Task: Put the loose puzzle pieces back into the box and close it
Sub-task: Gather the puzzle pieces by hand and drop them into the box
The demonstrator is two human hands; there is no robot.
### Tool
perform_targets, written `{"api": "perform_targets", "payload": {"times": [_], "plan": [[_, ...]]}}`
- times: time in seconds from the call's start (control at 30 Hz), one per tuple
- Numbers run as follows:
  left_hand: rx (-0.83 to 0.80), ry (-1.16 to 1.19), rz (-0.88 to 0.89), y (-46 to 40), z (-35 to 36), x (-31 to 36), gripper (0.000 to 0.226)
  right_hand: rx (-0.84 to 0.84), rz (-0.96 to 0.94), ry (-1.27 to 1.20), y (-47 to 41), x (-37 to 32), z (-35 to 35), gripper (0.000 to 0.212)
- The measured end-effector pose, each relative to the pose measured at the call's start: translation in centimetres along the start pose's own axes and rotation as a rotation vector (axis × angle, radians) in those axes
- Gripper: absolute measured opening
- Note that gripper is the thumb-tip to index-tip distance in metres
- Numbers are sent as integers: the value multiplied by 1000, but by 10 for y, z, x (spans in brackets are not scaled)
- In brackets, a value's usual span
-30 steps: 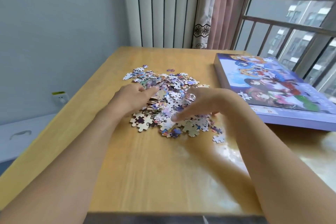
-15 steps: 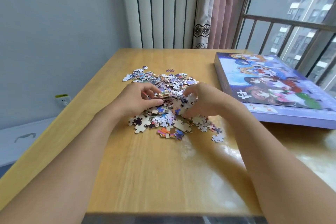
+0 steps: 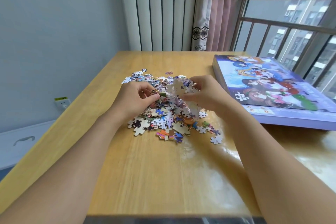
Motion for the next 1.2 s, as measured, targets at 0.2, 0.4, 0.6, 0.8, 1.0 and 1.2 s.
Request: {"api": "perform_targets", "payload": {"times": [0.2,0.4,0.6,0.8,1.0,1.2], "plan": [[61,-47,82,-3,-5,4,18,7,144,-336,1,7,-1,38],[151,-1,165,-1,-9,16,12,20,130,-497,-2,1,1,30],[147,63,226,8,-6,27,13,2,232,-681,12,-8,-6,38],[7,77,239,9,24,57,26,-21,375,-695,19,-17,-52,78],[-402,-135,314,17,101,125,78,-29,429,-668,29,-16,-103,34],[-396,-86,488,30,147,169,34,-52,427,-722,51,-20,-135,27]]}}
Point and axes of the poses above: each hand's wrist, its own y-axis away from the middle knuckle, its own z-axis out of the palm, x = y × z, the point moved 7 cm from there along -y, towards the middle knuckle, and after that the axes turned 8 degrees about x, right-handed, at the moved point
